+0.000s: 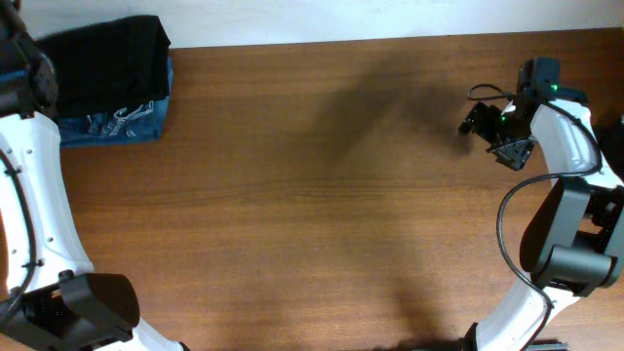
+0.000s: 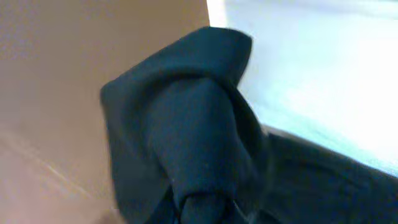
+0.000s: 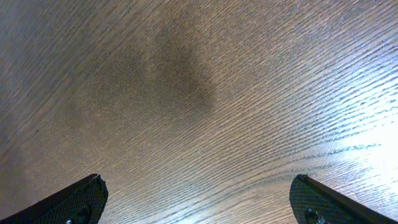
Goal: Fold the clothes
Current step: 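Carry the bundle with the left gripper to the top-left clothes stack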
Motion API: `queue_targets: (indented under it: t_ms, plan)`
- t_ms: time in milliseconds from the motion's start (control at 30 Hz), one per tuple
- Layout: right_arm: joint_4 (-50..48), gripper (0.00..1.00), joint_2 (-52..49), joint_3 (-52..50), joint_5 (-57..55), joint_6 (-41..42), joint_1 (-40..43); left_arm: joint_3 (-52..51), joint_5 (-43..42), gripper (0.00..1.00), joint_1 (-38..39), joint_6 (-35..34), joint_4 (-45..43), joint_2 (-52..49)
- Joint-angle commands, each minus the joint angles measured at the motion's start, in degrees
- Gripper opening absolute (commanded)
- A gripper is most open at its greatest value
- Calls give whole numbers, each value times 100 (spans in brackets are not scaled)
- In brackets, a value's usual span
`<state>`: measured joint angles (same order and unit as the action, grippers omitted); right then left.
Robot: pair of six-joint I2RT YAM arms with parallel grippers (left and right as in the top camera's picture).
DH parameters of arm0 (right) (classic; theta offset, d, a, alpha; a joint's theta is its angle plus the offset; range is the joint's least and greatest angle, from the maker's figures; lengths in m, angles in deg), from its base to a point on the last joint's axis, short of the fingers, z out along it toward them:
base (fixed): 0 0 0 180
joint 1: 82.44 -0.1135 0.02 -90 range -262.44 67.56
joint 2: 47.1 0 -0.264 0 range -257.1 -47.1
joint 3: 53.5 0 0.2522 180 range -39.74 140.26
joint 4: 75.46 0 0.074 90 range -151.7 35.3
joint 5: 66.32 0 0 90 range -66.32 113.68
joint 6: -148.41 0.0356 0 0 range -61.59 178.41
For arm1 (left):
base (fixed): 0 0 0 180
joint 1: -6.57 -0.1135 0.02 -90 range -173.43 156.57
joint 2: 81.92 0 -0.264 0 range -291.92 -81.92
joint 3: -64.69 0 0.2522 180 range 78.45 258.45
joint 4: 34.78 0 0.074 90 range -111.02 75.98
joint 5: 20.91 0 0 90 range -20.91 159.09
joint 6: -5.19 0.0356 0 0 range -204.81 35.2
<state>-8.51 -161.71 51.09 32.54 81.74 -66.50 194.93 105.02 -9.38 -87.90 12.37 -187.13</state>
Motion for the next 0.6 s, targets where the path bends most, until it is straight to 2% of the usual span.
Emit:
queue_targets:
  t_ms: [0, 133, 233, 300, 567]
  plan:
    - [-11, 99, -26, -35, -55, -57, 20, 111, 463, 1, -74, 1078, -507, -116]
    - [-9, 99, -26, -35, -55, -57, 20, 111, 455, 1, -144, 1478, -966, -448]
    - [-11, 98, -26, -35, -55, -57, 20, 111, 466, 1, -212, 2116, -1447, -852]
    - [-11, 99, -26, -35, -55, -57, 20, 111, 476, 3, -269, 2288, -1657, -1080]
    - [-11, 99, -26, -35, -55, -57, 20, 111, 647, 7, -778, 2304, -2623, -1838]
